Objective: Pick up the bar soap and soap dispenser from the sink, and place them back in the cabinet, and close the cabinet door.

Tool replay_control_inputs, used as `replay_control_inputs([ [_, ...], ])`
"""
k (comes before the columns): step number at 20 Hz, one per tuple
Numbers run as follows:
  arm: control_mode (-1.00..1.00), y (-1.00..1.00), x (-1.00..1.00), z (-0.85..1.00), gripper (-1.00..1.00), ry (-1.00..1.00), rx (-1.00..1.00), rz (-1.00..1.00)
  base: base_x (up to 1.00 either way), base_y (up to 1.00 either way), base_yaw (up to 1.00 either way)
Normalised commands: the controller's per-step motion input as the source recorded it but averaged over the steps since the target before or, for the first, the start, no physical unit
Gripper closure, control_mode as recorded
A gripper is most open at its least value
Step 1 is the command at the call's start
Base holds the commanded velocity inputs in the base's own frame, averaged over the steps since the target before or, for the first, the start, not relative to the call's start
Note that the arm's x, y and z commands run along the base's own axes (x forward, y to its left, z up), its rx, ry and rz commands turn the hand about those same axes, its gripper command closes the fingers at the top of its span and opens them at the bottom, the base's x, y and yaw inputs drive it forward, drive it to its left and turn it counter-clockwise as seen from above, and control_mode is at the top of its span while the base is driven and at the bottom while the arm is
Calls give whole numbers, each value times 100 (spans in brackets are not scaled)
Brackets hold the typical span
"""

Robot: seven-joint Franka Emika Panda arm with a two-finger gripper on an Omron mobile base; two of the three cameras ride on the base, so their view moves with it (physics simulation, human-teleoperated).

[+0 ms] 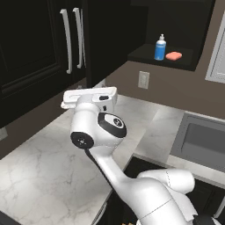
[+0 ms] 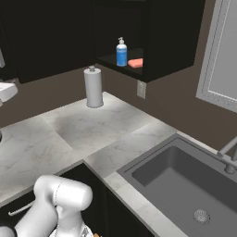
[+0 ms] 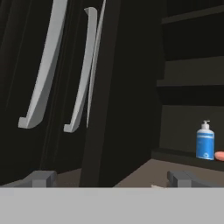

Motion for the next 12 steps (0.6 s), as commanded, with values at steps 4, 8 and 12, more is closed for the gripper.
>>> replay_control_inputs([
  [4,-100,10,11,0,-100,-1,-1,0,0,0,0],
  [8,-100,7,11,0,-100,0,0,0,0,0,0],
  [12,-100,8,10,0,-100,0,0,0,0,0,0],
])
